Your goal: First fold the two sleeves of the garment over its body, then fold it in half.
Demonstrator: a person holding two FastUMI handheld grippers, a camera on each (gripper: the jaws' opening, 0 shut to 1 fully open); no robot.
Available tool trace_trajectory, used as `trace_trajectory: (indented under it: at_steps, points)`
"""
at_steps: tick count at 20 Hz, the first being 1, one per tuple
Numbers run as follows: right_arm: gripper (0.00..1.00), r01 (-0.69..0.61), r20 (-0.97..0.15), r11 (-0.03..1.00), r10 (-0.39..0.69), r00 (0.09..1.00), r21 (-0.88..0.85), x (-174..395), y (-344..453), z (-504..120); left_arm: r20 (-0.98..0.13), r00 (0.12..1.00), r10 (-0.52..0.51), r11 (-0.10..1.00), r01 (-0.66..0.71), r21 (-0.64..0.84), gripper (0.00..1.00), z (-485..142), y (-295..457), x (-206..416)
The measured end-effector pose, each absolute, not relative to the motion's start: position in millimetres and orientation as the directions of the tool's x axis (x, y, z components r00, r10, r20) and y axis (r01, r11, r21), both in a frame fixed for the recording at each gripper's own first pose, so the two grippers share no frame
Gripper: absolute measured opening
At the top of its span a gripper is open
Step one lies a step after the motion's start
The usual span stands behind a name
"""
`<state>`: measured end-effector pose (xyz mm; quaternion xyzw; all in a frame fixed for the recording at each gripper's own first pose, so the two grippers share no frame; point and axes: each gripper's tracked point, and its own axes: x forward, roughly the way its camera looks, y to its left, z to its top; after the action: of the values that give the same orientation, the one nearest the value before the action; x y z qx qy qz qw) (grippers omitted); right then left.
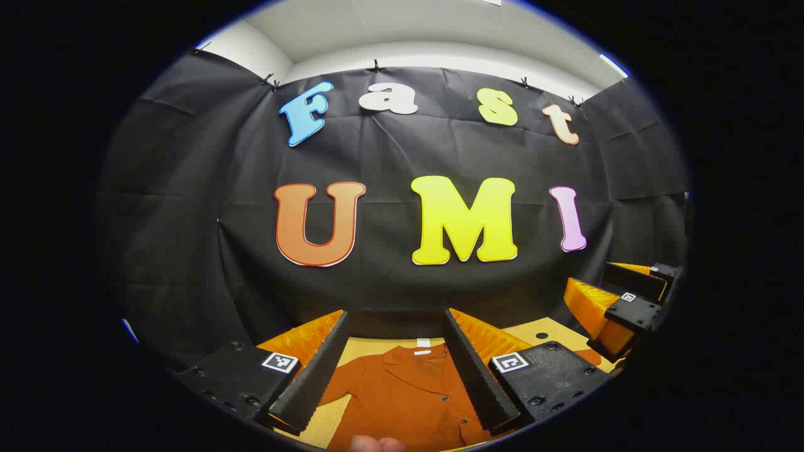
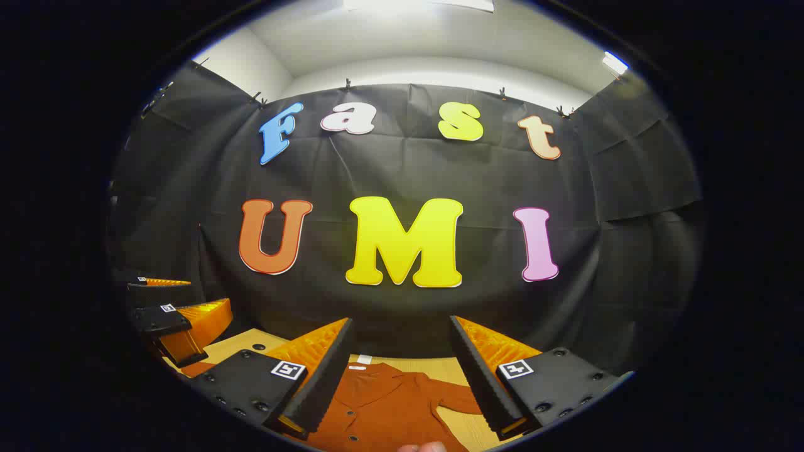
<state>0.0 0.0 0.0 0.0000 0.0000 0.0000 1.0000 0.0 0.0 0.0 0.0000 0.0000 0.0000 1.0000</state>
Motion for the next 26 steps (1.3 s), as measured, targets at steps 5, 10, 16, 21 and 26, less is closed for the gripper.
trace_trajectory:
  at_steps: [5, 10, 16, 21, 26]
  points:
    - [0.95, 0.010, -0.024, 1.000, -0.011, 1.000, -0.005, 2.0, -2.1, -7.7, -0.028, 1.000, 0.009, 1.000, -0.009, -0.009, 0.96, -11.6, 5.1, 3.4]
    - [0.95, 0.008, -0.020, 1.000, -0.009, 1.000, -0.014, 2.0, -3.5, -6.8, -0.013, 1.000, 0.010, 1.000, -0.010, -0.006, 0.96, -10.0, 6.4, 2.9]
    - [0.96, -0.005, -0.023, 1.000, 0.005, 1.000, -0.012, 6.8, -4.4, -8.7, -0.005, 1.000, 0.004, 1.000, -0.004, 0.003, 0.96, -6.6, -0.2, 6.4]
    - [0.95, -0.009, -0.023, 1.000, 0.008, 1.000, -0.015, 12.3, -9.3, -10.8, 0.000, 1.000, 0.010, 1.000, -0.010, 0.007, 0.96, -5.6, -2.8, 11.0]
    - [0.95, -0.008, -0.022, 1.000, 0.008, 1.000, -0.010, 15.5, -17.5, -12.8, 0.000, 1.000, 0.013, 1.000, -0.013, 0.012, 1.00, -4.6, -8.2, 13.9]
